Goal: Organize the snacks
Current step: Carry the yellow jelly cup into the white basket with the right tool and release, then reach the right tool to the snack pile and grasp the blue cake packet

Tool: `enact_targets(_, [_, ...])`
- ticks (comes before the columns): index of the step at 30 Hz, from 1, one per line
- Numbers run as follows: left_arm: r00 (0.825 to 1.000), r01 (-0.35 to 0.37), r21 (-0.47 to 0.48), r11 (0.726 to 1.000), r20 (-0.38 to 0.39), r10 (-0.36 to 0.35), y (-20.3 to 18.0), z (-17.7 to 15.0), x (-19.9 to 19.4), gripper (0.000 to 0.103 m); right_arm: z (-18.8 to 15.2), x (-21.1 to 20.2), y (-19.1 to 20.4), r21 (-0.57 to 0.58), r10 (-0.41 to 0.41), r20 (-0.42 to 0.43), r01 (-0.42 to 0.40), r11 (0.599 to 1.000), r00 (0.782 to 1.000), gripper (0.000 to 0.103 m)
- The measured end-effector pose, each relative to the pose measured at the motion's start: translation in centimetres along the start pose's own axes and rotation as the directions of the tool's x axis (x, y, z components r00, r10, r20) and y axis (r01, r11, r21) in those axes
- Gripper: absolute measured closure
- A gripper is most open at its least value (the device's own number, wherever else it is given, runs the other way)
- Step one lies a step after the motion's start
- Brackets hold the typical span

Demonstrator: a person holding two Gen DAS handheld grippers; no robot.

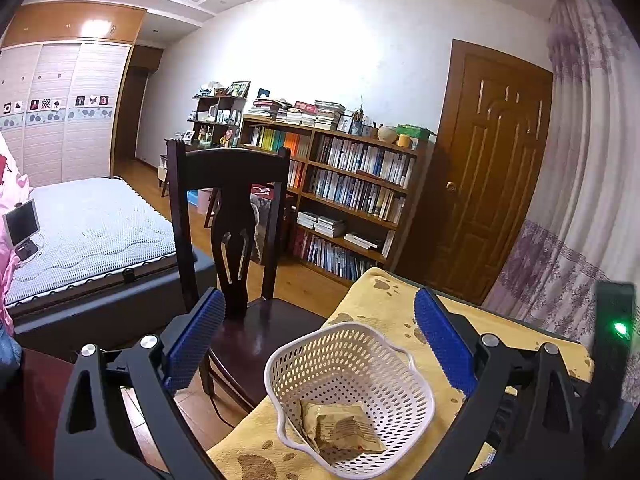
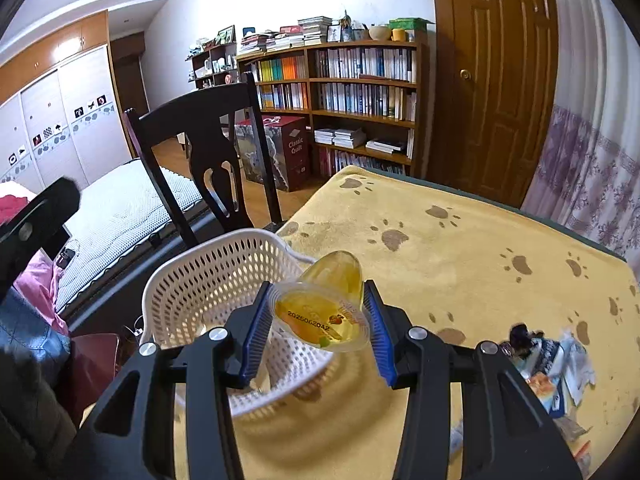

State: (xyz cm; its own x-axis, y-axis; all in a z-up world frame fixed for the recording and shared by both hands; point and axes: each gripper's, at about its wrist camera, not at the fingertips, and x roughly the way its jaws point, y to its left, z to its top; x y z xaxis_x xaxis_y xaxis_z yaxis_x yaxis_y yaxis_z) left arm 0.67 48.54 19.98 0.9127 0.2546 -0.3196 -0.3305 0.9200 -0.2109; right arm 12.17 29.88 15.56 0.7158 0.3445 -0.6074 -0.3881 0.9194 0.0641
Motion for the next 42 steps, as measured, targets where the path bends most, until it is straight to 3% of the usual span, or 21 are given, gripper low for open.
enact_targets(8, [1.0,0.002,-0.028,1.0,0.007,-0.001,0.6,0.1,0.0,0.006,0.7,2.1,2.5,-0.048,0.04,-0.016,-0.04,0.998,0.999,0.057])
enact_targets(13, [1.0,0.002,-0.04,0.999,0.012,-0.002,0.8,0.2,0.0,0.004,0.4,2.4,2.6,-0.047,0.043,-0.022,-0.044,0.998,0.999,0.049])
enact_targets(29, [1.0,0.004,-0.042,0.999,0.016,-0.003,0.6,0.4,-0.2,0.004,-2.1,1.8,-1.8,0.081,0.018,-0.042,-0.014,0.997,0.999,0.049])
enact_targets(42, [1.0,0.013,-0.034,0.999,0.011,-0.013,-0.2,0.5,0.4,0.004,-3.0,-0.8,-8.2,0.173,-0.079,-0.021,0.081,0.981,0.997,0.043])
